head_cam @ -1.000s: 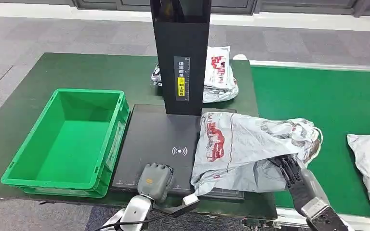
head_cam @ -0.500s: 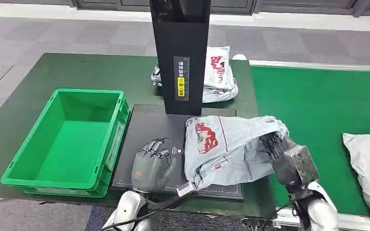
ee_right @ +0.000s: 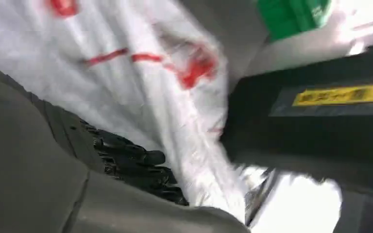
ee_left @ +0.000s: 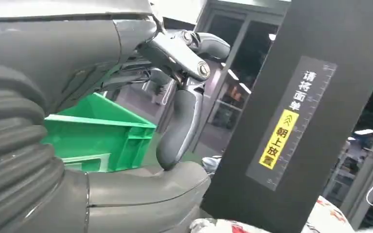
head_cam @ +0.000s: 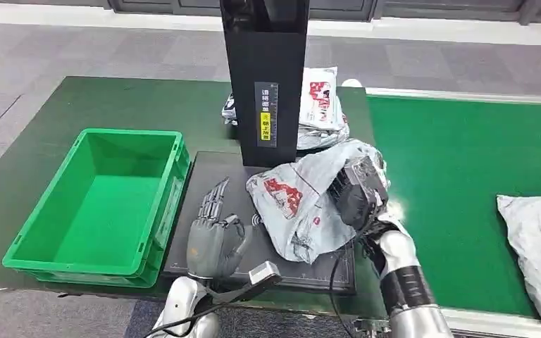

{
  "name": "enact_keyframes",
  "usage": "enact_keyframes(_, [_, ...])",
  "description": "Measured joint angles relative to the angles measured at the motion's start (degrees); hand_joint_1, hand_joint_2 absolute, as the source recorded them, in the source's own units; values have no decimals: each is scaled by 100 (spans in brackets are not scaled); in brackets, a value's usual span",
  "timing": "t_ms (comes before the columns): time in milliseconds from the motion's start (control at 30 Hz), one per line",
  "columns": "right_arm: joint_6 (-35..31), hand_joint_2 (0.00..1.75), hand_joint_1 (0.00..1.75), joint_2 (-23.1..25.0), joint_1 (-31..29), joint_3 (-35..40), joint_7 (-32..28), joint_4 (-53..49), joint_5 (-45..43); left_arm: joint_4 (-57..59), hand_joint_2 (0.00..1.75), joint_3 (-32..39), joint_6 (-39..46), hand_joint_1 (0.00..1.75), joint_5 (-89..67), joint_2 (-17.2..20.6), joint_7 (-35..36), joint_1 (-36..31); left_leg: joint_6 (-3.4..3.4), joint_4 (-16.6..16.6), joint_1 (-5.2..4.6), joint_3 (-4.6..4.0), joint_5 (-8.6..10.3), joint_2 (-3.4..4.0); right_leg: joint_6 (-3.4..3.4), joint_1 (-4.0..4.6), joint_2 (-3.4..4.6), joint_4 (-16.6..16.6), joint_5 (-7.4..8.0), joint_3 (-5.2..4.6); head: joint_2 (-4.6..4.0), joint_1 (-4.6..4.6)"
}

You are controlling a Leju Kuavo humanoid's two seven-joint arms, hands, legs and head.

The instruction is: Moved the parcel from conveyor to table for the left to box.

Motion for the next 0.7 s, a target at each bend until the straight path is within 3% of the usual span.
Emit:
enact_keyframes(100, [233, 0, 0, 296, -473, 198, -31, 518, -438, -79, 175, 237, 2, 0, 150, -35, -438, 48, -2, 0, 0, 0, 1, 9, 0, 0, 9, 0, 1, -8, 0, 0])
enact_keyframes(300, [585, 0, 0, 819, -1117, 487, 88, 1100, -1075, -83, 175, 535, 2, 0, 242, -68, -629, 102, -9, 0, 0, -1, 6, 8, -2, 5, 8, 1, 0, -13, 0, -2])
enact_keyframes(433, [623, 0, 0, 948, -1253, 597, 118, 1276, -1279, -79, 175, 636, 2, 0, 264, -79, -651, 121, -9, 0, 0, -3, 5, 8, -1, 2, 9, 1, 1, -13, 0, 0])
enact_keyframes(700, [576, 0, 0, 1071, -1297, 1651, 560, 1284, -2951, -28, 175, 795, 2, 0, 275, -98, -679, 146, -10, 0, -1, -5, 5, 11, -2, 3, 11, 1, 1, -17, 0, 0])
